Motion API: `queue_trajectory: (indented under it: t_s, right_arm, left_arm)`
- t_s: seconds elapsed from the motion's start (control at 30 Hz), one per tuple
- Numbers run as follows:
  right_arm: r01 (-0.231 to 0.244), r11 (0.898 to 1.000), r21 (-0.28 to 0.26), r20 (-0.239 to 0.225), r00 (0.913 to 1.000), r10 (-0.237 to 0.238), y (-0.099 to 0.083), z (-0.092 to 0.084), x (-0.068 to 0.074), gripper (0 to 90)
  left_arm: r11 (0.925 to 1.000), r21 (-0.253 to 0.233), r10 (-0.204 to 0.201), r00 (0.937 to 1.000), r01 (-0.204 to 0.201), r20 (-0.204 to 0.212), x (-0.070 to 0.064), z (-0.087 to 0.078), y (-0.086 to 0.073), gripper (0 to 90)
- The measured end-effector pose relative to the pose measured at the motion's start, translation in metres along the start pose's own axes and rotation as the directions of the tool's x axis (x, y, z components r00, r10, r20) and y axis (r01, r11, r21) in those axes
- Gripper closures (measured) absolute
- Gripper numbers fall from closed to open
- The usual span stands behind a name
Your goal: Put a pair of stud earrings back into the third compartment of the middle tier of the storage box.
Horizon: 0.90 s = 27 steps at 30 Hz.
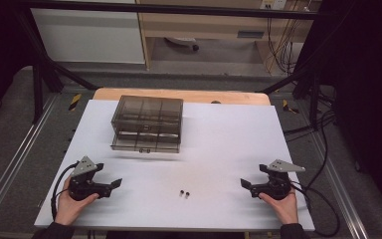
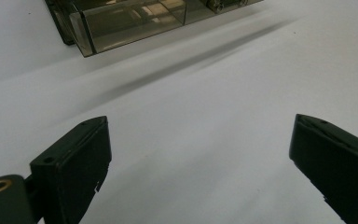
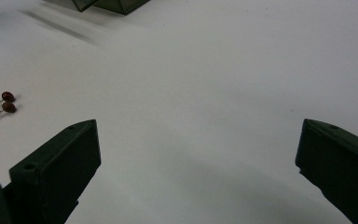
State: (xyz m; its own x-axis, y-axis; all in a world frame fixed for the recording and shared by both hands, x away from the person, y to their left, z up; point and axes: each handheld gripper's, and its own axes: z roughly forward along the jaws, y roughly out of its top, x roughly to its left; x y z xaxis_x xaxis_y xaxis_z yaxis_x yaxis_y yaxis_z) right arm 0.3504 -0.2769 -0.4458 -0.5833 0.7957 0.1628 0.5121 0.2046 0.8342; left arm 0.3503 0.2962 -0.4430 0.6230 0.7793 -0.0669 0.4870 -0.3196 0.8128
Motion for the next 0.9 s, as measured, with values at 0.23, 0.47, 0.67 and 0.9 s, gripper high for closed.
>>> queue_trajectory:
  t_s: [0.23,0.47,0.67,0.9]
  right_arm:
    - [0.006,1.000,0.009,0.000,1.0000,-0.006,-0.001,-0.001,0.000,0.6]
    - [0.014,1.000,0.010,-0.001,0.9999,-0.014,-0.001,-0.001,0.000,0.6]
    - [0.015,1.000,0.014,-0.002,0.9999,-0.015,-0.001,-0.001,0.000,0.6]
    - [0.012,1.000,0.017,-0.001,0.9999,-0.012,-0.002,-0.001,0.000,0.5]
  left_arm:
    - [0.9999,0.008,0.011,0.9999,-0.011,0.009,-0.004,0.001,0.001,5.8]
    - [0.9999,0.012,0.012,0.9999,-0.012,0.012,-0.008,0.004,0.003,6.0]
    - [0.9997,0.019,0.015,0.9997,-0.015,0.018,-0.014,0.009,0.006,6.4]
    - [0.9992,0.029,0.026,0.9992,-0.027,0.031,-0.024,0.013,0.010,6.5]
